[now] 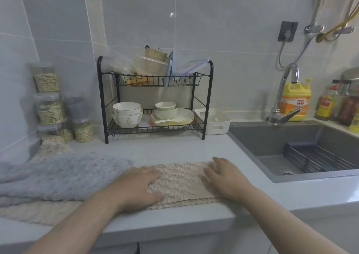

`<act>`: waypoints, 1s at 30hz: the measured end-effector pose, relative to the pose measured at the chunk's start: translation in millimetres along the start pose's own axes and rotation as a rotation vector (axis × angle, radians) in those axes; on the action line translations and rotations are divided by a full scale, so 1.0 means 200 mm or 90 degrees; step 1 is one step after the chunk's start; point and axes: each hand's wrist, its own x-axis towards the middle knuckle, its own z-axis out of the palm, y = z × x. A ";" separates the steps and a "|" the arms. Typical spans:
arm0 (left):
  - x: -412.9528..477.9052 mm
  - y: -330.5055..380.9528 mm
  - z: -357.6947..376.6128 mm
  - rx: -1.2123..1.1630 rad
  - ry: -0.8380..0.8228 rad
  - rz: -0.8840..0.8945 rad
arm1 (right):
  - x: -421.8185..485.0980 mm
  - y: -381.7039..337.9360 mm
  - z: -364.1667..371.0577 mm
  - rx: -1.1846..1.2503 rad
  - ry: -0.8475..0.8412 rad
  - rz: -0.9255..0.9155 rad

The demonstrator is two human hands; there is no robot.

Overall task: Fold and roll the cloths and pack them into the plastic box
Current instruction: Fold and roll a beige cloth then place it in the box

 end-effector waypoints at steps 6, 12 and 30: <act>0.13 0.22 -0.02 -0.019 0.045 0.031 | 0.06 -0.01 -0.04 -0.200 -0.014 0.157; 0.23 0.26 0.06 -0.012 0.003 0.022 | 0.09 -0.02 -0.09 0.124 -0.031 0.142; 0.42 0.33 -0.22 -1.126 -0.026 -0.166 | 0.14 -0.37 -0.27 0.626 -0.111 -0.048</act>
